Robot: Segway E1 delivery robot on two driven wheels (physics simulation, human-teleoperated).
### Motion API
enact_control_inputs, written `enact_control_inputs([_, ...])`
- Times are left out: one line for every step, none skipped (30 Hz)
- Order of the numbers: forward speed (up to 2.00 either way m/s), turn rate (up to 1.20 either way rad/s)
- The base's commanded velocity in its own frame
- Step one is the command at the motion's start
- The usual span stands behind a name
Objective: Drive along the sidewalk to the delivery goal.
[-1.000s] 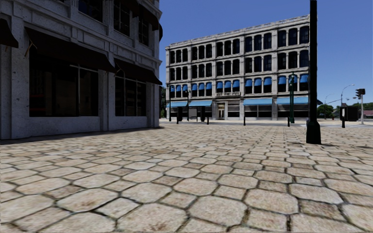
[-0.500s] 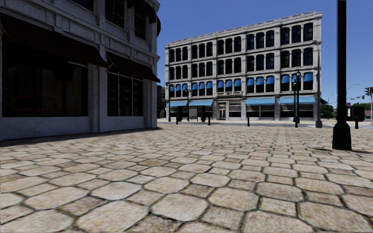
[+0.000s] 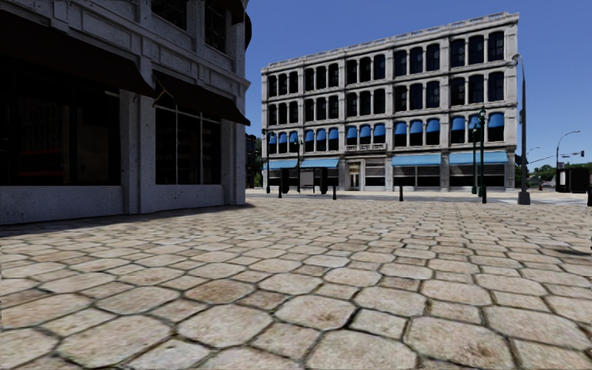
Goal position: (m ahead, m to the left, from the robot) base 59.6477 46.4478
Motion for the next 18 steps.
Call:
enact_control_inputs([2.00,0.00])
enact_control_inputs([2.00,0.00])
enact_control_inputs([2.00,0.00])
enact_control_inputs([2.00,0.00])
enact_control_inputs([2.00,0.00])
enact_control_inputs([2.00,0.00])
enact_control_inputs([2.00,0.00])
enact_control_inputs([2.00,0.00])
enact_control_inputs([2.00,0.00])
enact_control_inputs([2.00,0.00])
enact_control_inputs([2.00,0.00])
enact_control_inputs([2.00,0.00])
enact_control_inputs([2.00,0.00])
enact_control_inputs([2.00,0.00])
enact_control_inputs([2.00,0.00])
enact_control_inputs([2.00,0.00])
enact_control_inputs([2.00,0.00])
enact_control_inputs([2.00,0.00])
